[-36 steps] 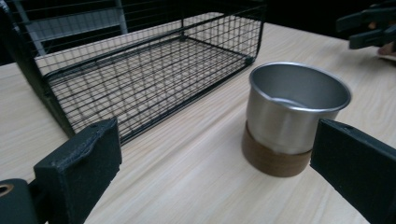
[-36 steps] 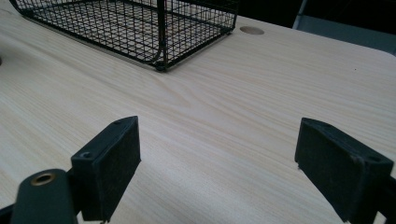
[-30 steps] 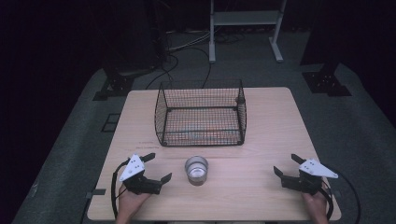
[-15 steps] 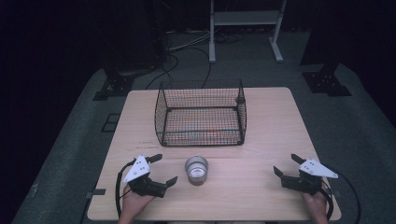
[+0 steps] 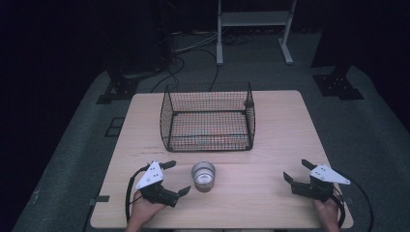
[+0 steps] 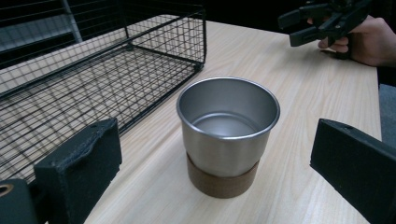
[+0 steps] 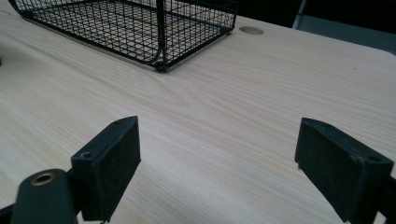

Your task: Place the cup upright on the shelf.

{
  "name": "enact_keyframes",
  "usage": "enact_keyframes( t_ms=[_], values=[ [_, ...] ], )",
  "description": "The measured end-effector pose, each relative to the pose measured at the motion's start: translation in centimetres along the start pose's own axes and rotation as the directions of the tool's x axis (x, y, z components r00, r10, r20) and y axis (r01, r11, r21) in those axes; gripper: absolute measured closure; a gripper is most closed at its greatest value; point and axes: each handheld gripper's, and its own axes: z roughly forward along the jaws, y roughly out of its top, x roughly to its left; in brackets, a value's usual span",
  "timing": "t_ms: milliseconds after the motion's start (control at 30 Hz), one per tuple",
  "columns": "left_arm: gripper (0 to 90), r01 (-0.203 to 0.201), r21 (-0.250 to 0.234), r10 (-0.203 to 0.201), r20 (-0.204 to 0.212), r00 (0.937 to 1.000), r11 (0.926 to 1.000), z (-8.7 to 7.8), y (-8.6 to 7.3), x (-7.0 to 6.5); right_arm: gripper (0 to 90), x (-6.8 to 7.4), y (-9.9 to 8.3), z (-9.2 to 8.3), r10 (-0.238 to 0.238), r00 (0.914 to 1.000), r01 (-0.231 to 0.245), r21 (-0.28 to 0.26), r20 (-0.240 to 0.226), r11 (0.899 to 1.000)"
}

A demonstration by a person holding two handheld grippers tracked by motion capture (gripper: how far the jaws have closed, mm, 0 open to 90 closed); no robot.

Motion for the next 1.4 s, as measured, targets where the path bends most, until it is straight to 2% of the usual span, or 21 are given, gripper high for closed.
enact_keyframes(
  t_ms=[300, 467, 700, 933, 1100, 1133, 1200, 1400],
  values=[
    [1.0, -0.037, 0.049, 0.036, 0.029, 0.9989, 0.9981, 1.5, 0.7, -0.5, 13.5, 0.0, 0.0, 0.0, 0.002, 1.0000, -0.002, -0.001, -0.001, 1.000],
    [1.1, -0.053, 0.102, 0.049, 0.042, 0.9979, 0.9934, 2.7, 0.8, -0.7, 13.5, 0.0, 0.0, 0.0, 0.000, 1.0000, 0.000, -0.002, -0.002, 1.000],
    [1.1, -0.050, 0.136, 0.044, 0.047, 0.9979, 0.9894, 3.6, 0.8, -0.5, 13.5, 0.0, 0.0, 0.0, -0.001, 1.0000, 0.001, -0.003, -0.004, 1.000],
    [1.0, -0.065, 0.185, 0.053, 0.068, 0.9962, 0.9806, 4.8, 0.9, -0.3, 13.5, 0.0, 0.0, 0.0, -0.002, 1.0000, 0.001, -0.005, -0.007, 1.000],
    [1.1, -0.068, 0.194, 0.054, 0.073, 0.9958, 0.9787, 5.3, 1.1, -0.2, 13.5, 0.0, 0.0, 0.0, -0.002, 1.0000, 0.002, -0.005, -0.008, 1.000],
    [1.0, -0.071, 0.209, 0.055, 0.081, 0.9952, 0.9754, 5.6, 1.2, -0.1, 13.5, 0.0, 0.0, 0.0, -0.002, 1.0000, 0.002, -0.005, -0.009, 1.000],
    [1.0, -0.073, 0.214, 0.056, 0.085, 0.9948, 0.9742, 5.8, 1.3, -0.1, 13.5, 0.0, 0.0, 0.0, -0.002, 0.9999, 0.002, -0.005, -0.011, 1.000],
    [1.1, -0.052, 0.237, 0.025, 0.118, 0.9927, 0.9701, 6.9, 1.4, 0.2, 13.5, 0.0, 0.0, 0.0, -0.002, 0.9999, 0.002, -0.007, -0.015, 1.000]
  ],
)
